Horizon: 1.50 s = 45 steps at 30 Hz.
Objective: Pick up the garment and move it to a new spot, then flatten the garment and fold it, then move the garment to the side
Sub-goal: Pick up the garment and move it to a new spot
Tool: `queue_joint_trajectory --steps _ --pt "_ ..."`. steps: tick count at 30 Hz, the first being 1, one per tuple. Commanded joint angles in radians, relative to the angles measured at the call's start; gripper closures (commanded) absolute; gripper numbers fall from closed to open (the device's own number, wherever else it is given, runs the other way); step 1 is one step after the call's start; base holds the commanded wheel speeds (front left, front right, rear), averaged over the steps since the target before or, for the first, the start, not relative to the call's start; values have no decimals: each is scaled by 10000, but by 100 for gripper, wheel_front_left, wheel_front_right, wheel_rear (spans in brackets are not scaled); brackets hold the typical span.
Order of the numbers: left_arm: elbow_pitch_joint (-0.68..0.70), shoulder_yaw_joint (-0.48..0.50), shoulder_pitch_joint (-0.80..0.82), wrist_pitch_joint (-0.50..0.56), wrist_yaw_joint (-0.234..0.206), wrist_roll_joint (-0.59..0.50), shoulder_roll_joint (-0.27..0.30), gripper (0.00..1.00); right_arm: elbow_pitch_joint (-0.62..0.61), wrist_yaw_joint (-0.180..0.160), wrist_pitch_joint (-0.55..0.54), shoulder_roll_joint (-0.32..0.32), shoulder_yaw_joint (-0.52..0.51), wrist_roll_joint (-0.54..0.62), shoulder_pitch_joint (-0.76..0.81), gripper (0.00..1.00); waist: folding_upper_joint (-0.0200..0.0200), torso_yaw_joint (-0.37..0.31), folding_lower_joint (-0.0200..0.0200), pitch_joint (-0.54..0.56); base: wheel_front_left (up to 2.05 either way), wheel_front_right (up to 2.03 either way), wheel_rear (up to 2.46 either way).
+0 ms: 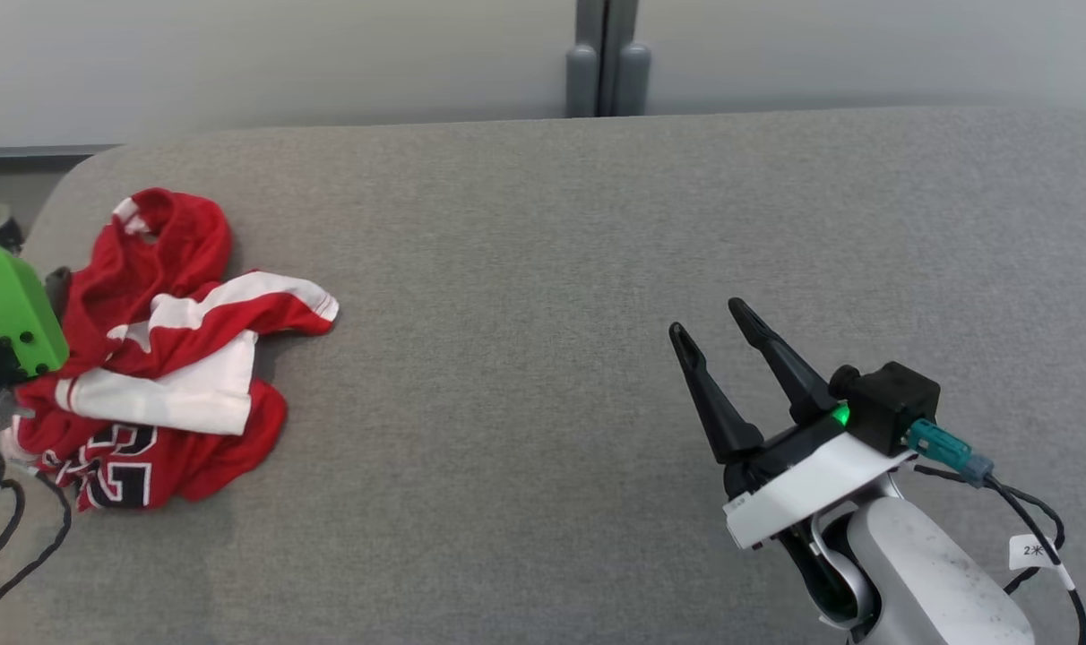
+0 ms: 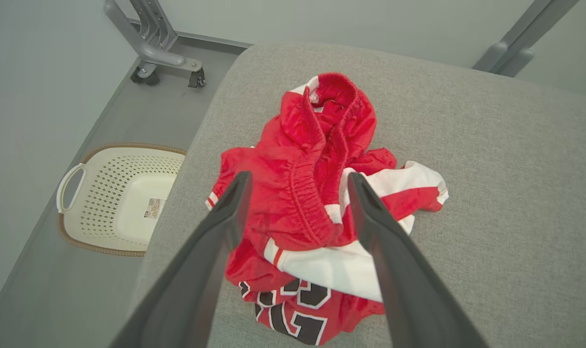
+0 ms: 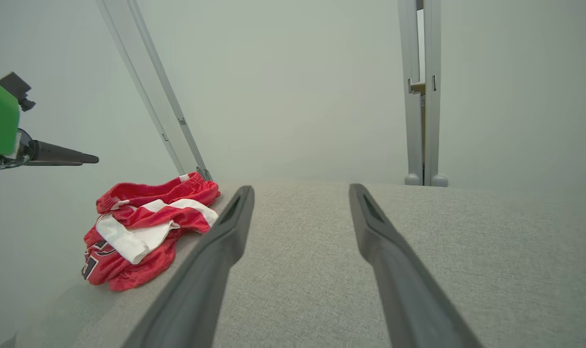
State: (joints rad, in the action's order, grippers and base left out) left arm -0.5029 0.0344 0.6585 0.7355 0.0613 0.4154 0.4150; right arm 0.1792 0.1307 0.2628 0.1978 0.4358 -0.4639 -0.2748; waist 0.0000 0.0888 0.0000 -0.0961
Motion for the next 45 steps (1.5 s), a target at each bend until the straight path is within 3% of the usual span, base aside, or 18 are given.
queue_joint_trajectory --steps 1,13,14,15,16,17,26,33,40,45 --pt "-231 100 212 114 -81 59 154 0 31 1 27 20 76 -48 -145 0 0 -829 0 -426 0 0 0" --pt "-2203 230 -86 446 -583 -95 852 0 210 1 27 101 213 -176 -174 0 0 -1575 0 -470 0 0 0" --pt "-2312 203 -122 498 -595 -118 910 18 224 1 27 97 208 -182 -161 0 0 -1579 0 -438 0 0 0" --pt "-2383 172 -149 546 -603 -161 949 51 242 1 27 93 201 -179 -143 0 0 -1573 0 -409 0 0 0" --pt "-2444 129 -176 539 -608 -211 989 67 253 1 27 85 187 -164 -125 0 0 -1555 0 -368 0 0 0" --pt "-2475 113 -169 513 -597 -208 1006 100 266 1 27 76 187 -149 -113 0 0 -1539 0 -340 0 0 0" --pt "-2162 -242 264 -33 -311 -365 958 100 323 1 27 -10 105 -68 76 0 0 -1138 0 36 0 0 0" --pt "-1418 -707 849 -526 178 -274 630 100 410 1 27 -146 47 -84 218 0 0 -966 0 386 0 0 0" --pt "-494 -1105 1308 -506 525 167 164 100 385 1 29 -433 -178 -95 436 0 0 -1375 0 738 0 0 0" --pt "480 -1188 1614 -365 603 984 -514 100 430 1 29 -541 -395 -72 566 0 0 -1859 0 866 0 0 0"
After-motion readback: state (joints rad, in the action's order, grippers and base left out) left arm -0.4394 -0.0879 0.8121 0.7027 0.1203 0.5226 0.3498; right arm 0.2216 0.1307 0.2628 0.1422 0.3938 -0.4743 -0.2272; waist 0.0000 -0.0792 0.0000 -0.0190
